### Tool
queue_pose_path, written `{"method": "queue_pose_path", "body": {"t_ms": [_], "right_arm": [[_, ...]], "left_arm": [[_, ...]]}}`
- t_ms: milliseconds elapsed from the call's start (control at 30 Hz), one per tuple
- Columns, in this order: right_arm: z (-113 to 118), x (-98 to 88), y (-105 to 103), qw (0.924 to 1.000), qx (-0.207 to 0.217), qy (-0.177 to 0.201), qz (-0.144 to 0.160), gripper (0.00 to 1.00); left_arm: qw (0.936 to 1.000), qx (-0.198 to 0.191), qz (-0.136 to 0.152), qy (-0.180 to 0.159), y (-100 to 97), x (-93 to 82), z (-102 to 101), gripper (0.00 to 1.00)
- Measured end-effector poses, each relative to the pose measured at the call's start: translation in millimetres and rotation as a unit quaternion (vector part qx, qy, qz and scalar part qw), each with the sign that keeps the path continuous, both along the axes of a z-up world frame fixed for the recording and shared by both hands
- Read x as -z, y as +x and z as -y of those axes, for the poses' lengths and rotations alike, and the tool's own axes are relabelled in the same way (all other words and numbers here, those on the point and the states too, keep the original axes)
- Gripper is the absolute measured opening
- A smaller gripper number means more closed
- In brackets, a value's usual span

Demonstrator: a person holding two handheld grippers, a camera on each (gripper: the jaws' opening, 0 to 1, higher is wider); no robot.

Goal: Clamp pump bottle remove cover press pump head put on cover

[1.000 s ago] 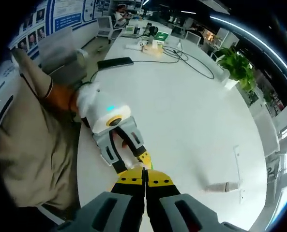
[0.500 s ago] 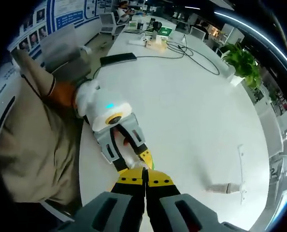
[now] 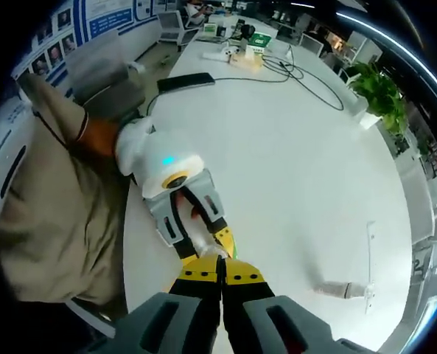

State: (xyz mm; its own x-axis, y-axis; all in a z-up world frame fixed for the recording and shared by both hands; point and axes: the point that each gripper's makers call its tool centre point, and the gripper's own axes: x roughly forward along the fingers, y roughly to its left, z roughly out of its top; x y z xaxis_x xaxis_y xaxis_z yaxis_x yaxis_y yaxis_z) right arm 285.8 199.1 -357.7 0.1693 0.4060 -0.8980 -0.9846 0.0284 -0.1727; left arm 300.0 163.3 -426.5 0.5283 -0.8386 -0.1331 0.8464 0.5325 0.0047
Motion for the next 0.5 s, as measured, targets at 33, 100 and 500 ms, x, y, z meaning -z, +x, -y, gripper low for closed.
{"method": "queue_pose_path", "body": {"t_ms": [33,100,500], "right_arm": [[0.0,-0.1,-0.1,1.0000,-0.001,0.000,0.001,0.00],[0.1,-0.2,0.2,1.0000,0.001,0.000,0.002,0.00],[-0.2,0.0,0.8,1.0000,0.003,-0.001,0.000,0.00]], "left_arm": [[1.0000,0.000,0.000,0.000,0.0,-0.1,0.0,0.16],[1.0000,0.000,-0.001,0.000,-1.3,-0.3,0.8,0.16],[1.0000,0.000,0.000,0.000,1.5,0.8,-1.6,0.16]]}}
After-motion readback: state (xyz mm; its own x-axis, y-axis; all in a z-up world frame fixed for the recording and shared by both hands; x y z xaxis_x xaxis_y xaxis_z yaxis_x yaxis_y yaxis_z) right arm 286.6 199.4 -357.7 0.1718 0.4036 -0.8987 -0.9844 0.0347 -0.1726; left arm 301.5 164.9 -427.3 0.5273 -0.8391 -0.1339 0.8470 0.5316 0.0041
